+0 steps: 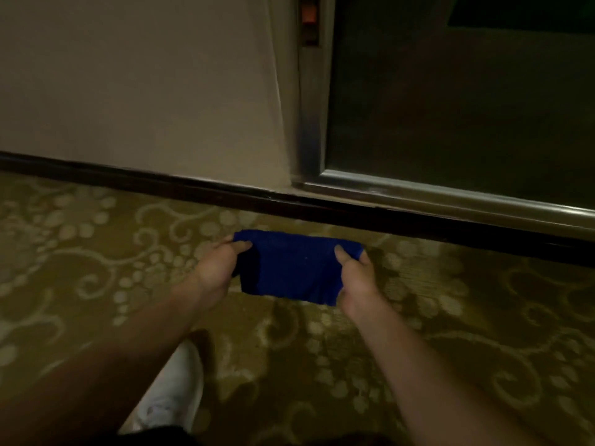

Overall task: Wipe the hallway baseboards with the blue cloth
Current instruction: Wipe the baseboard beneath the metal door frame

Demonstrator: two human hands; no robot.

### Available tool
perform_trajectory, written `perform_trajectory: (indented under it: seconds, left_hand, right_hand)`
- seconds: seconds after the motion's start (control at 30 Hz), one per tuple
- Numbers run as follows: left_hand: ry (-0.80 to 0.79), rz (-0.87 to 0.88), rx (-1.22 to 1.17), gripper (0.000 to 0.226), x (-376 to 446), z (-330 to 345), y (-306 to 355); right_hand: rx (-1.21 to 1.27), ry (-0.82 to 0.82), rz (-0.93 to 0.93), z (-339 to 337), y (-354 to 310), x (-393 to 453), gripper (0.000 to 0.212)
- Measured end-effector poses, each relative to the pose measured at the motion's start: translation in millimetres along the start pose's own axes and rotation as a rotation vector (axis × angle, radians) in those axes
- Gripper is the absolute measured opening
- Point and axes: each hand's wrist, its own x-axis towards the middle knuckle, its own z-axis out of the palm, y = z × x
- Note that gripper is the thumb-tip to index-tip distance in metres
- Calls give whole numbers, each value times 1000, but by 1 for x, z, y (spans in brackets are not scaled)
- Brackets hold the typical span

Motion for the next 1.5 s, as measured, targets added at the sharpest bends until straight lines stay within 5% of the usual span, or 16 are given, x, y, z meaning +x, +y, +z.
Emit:
perform_trajectory:
  seconds: [0.27, 0.53, 0.73, 0.93, 1.07, 1.23, 1.4, 1.5]
  left_hand:
    - [-78, 199, -141, 28, 98, -6, 4]
    - [-173, 76, -71, 28, 162, -14, -14]
    - [-191, 105, -158, 23, 155, -7, -15]
    - [-354, 72, -130, 27, 161, -8, -18]
    - [-222, 5, -311, 29, 168, -17, -27]
    - [-124, 49, -374, 25, 170, -15, -35]
    - [-150, 68, -323, 28, 168, -12, -34]
    - [-124, 100, -325, 26, 167, -13, -32]
  right_hand:
    - [136, 142, -156, 63, -5, 71, 25]
    - [93, 237, -192, 98, 46, 110, 48]
    - [171, 304, -205, 90, 34, 100, 34]
    - [-106, 620, -627, 98, 12, 85, 26]
    - [-309, 617, -677, 158, 29, 102, 35]
    - [-698, 492, -658, 182, 39, 95, 21]
    - [-604, 763, -620, 131, 19, 102, 29]
    - [-735, 774, -639, 174, 33, 99, 25]
